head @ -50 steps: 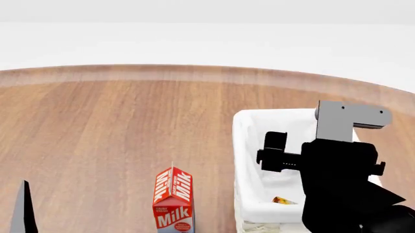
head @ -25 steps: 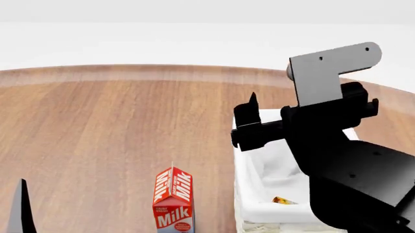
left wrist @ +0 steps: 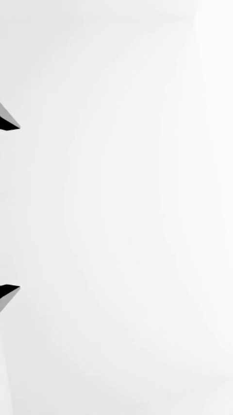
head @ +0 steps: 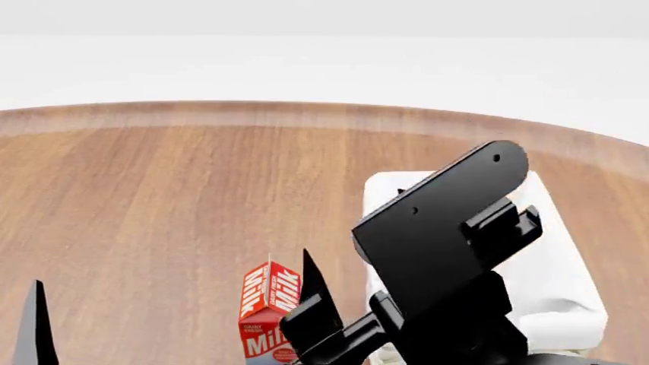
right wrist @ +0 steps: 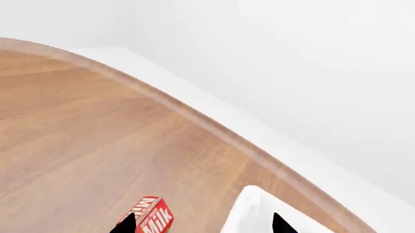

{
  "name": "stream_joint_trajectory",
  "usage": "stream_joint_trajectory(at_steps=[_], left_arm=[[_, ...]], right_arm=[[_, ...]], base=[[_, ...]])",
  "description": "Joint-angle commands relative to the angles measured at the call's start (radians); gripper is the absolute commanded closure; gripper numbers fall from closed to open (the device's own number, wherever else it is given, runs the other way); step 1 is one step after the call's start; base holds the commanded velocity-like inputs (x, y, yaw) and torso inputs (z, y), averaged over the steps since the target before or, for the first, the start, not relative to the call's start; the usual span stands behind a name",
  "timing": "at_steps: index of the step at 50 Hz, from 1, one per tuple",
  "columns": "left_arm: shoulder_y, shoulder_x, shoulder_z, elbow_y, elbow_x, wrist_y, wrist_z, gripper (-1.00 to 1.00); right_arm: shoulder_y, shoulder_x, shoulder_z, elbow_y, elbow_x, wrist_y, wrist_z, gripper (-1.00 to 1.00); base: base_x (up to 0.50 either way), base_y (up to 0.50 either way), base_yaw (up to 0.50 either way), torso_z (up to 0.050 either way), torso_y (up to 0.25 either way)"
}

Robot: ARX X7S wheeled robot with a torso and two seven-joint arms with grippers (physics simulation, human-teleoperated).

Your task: Pick up the alphabet soup and the tomato sauce, and put them in the basket.

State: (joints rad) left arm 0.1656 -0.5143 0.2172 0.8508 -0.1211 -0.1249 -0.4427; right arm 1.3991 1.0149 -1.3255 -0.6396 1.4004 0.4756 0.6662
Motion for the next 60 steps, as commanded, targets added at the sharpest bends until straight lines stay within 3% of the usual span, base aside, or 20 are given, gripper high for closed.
stream_joint_trajectory(at_steps=[1,8,9,13,18,19,20,23,26,29,33,37,38,60], left_arm=[[-0.006,-0.002,0.005,0.008,-0.001,-0.012,-0.002,-1.0],[-0.01,-0.003,0.009,0.012,0.002,-0.022,-0.003,-1.0],[-0.01,-0.005,0.007,0.017,0.0,-0.027,-0.004,-1.0],[-0.018,-0.005,0.012,0.029,0.001,-0.045,-0.005,-1.0],[-0.018,-0.01,0.008,0.043,-0.002,-0.058,-0.007,-1.0],[-0.017,-0.011,0.005,0.043,-0.004,-0.057,-0.008,-1.0],[-0.016,-0.012,0.0,0.04,-0.008,-0.053,-0.008,-1.0],[-0.016,-0.013,-0.003,0.039,-0.011,-0.052,-0.009,-1.0],[-0.017,-0.014,-0.002,0.041,-0.01,-0.055,-0.01,-1.0],[-0.015,-0.014,-0.002,0.043,-0.009,-0.054,-0.011,-1.0],[-0.012,-0.016,-0.005,0.044,-0.012,-0.049,-0.013,-1.0],[-0.011,-0.018,-0.009,0.045,-0.017,-0.047,-0.013,-1.0],[-0.011,-0.018,-0.007,0.045,-0.013,-0.048,-0.013,-1.0],[0.001,-0.022,-0.012,0.025,-0.011,-0.013,-0.018,-1.0]], right_arm=[[-0.043,0.063,-0.032,-0.225,0.046,0.01,0.085,-1.0],[-0.166,0.085,-0.081,-0.322,-0.041,-0.043,0.132,-1.0],[-0.124,0.089,-0.071,-0.367,0.034,-0.025,0.153,-1.0],[-0.139,0.09,-0.082,-0.405,0.043,-0.049,0.167,-1.0],[-0.145,0.09,-0.245,-0.407,-0.058,-0.13,0.17,-1.0],[-0.097,0.1,-0.262,-0.407,-0.004,-0.155,0.159,-1.0],[-0.153,0.103,-0.309,-0.407,-0.079,-0.177,0.165,-1.0],[-0.082,0.103,-0.379,-0.407,-0.004,-0.222,0.172,-1.0],[-0.013,0.08,-0.558,-0.407,-0.031,-0.302,0.221,-1.0],[0.144,0.022,-0.877,-0.407,-0.11,-0.438,0.285,-1.0],[0.307,-0.119,-1.311,-0.407,-0.252,-0.684,0.412,-1.0],[0.402,-0.302,-1.617,-0.407,-0.375,-0.921,0.552,-1.0],[0.339,-0.31,-1.61,-0.39,-0.413,-0.918,0.584,-1.0],[0.122,-0.337,-1.686,-0.395,-0.51,-0.881,0.787,-1.0]], base=[[0.0,0.0,0.0,0.0,0.0],[0.0,0.0,0.0,0.0,0.0],[0.0,0.0,0.0,0.0,0.0],[0.0,0.0,0.0,0.0,0.0],[0.0,0.0,0.0,0.0,0.0],[0.0,0.0,0.0,0.0,0.0],[0.0,0.0,0.0,0.0,0.0],[0.0,0.0,0.0,0.0,0.0],[0.0,0.0,0.0,0.0,0.0],[0.0,0.0,0.0,0.0,0.0],[0.0,0.0,0.0,0.0,0.0],[0.0,0.0,0.0,0.0,0.0],[0.0,0.0,0.0,0.0,0.0],[0.0,0.0,0.0,0.0,0.0]])
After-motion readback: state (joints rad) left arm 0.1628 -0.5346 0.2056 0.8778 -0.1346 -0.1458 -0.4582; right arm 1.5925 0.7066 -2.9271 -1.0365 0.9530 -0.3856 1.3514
